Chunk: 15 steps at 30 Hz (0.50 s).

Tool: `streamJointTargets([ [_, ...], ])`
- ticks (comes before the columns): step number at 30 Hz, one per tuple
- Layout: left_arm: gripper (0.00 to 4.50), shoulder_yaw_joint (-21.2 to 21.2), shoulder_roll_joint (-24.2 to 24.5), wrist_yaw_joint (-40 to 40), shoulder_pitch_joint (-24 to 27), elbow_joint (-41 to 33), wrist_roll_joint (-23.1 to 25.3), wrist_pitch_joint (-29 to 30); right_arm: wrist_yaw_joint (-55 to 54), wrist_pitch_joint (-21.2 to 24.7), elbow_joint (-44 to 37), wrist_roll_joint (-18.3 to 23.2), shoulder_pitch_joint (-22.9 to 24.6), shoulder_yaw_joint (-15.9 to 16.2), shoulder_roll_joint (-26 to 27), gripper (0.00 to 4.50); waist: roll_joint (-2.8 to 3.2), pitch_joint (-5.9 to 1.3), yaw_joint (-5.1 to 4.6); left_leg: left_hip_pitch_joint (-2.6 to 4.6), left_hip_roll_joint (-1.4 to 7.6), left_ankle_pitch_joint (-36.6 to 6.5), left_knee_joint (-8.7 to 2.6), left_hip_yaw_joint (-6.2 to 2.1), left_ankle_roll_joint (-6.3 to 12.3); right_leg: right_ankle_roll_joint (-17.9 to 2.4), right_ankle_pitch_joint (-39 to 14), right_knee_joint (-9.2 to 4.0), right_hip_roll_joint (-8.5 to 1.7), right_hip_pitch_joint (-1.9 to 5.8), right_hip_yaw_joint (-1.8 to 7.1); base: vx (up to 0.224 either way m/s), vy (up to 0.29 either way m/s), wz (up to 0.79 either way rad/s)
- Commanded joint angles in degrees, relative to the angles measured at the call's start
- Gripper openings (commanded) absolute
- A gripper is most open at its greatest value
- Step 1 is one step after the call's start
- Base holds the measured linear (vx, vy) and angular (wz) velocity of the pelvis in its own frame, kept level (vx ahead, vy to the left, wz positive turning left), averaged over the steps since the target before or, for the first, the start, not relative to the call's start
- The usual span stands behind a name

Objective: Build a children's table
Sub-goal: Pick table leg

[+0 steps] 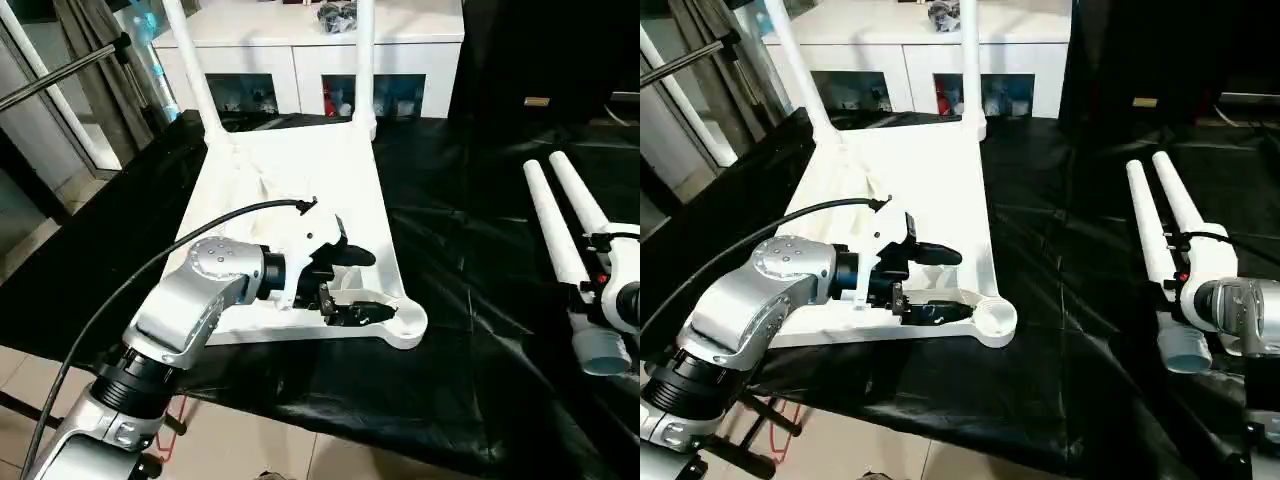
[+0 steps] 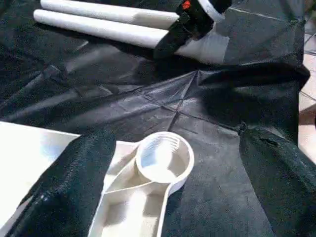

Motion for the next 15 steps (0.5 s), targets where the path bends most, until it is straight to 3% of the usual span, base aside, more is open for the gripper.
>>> streamJointTargets([
  [1, 4.5, 0.9, 0.5, 0.9, 0.1, 0.5, -0.2, 1.0, -0.1, 0.8, 0.9, 1.0, -0.3, 0.0, 1.0, 2.77, -2.42, -3.79, 0.26, 1.08, 1.96, -7.7, -2.96, -1.2, 3.17, -10.4, -17.5, -4.54, -2.45, 2.61, 1.55, 0.0, 0.0, 0.0],
  [7, 4.5, 4.8, -3.6, 7.1, -1.4, 3.7, -1.3, 3.0, 0.6, 1.2, -1.3, 2.9, -0.7, -0.6, 3.0, 2.34, -2.7, -3.78, 0.19, 0.95, 1.82, -7.6, -2.85, -1.18, 3.49, -10.2, -18.2, -4.67, -2.39, 2.69, 1.51, 0.0, 0.0, 0.0],
  [10, 4.5, 9.9, -9.5, 14.3, -4.2, 6.9, -3.6, 5.2, 2.6, 1.7, -5.1, 5.5, -1.3, -0.1, 5.2, 2.05, -2.99, -3.84, 0.4, 0.88, 1.64, -6.9, -2.62, -1.11, 3.88, -10.7, -16.9, -4.59, -2.32, 2.78, 1.5, 0.0, 0.0, 0.0],
  [14, 4.5, 14.9, -16.1, 20.9, -7.5, 11.4, -7.0, 7.6, 4.8, 1.1, -10.5, 9.5, -2.3, -0.1, 9.3, 1.86, -3.88, -4.02, 0.81, 0.61, 1.83, -4.9, -2.55, -1.16, 5.38, -11.1, -14.9, -4.25, -2.46, 2.86, 1.58, 0.0, 0.0, 0.0],
  [15, 4.5, 15.2, -16.7, 21.4, -7.7, 11.7, -7.2, 7.8, 4.8, 1.1, -10.8, 9.8, -2.3, -0.2, 9.7, 1.85, -3.68, -4.04, 0.93, 0.64, 1.75, -4.7, -2.46, -1.05, 5.51, -11.0, -14.8, -4.23, -2.43, 2.75, 1.64, 0.0, 0.0, 0.0],
])
